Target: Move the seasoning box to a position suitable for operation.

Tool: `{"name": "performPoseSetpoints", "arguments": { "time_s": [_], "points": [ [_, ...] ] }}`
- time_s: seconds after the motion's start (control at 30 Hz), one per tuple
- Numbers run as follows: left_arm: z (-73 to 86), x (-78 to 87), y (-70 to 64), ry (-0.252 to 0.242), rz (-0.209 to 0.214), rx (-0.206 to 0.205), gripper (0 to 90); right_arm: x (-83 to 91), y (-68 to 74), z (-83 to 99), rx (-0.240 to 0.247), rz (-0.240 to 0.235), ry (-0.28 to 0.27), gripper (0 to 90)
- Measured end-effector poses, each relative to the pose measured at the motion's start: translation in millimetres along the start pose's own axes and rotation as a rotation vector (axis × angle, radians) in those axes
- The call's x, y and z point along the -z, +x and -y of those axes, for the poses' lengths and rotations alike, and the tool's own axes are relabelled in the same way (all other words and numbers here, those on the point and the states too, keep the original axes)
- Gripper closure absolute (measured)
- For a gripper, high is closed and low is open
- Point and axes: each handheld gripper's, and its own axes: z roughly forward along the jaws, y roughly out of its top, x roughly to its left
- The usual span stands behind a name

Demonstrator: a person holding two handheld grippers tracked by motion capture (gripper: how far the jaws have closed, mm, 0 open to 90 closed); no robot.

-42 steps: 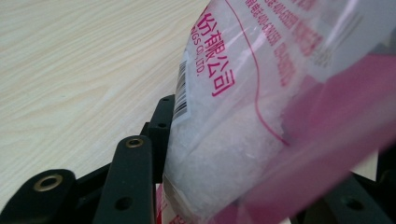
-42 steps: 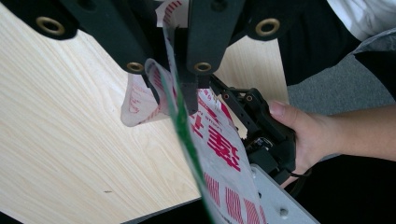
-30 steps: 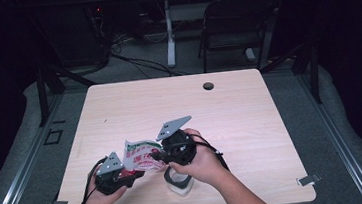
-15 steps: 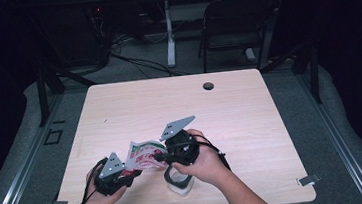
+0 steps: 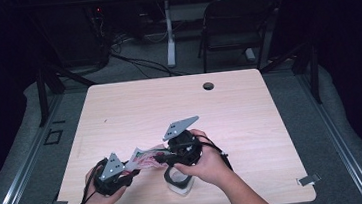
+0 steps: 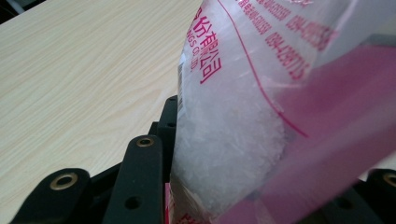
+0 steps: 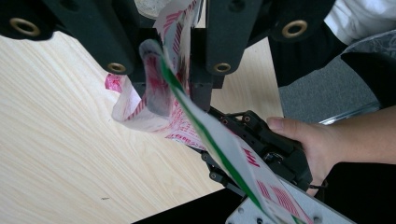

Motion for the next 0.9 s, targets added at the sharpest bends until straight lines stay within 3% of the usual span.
{"name": "performPoseSetpoints", "arguments": {
  "time_s": [0.53,0.9],
  "points": [
    [0.7,-1.4,-2.9,0.023,-0.064,-0.041,65.3,10.8,2.7,-0.1,0.019,0.039,-0.014,71.2],
    [1.2,-2.3,-2.8,0.029,-0.073,-0.046,65.4,14.3,4.9,-4.1,0.028,0.050,0.002,70.4]
  ]
}}
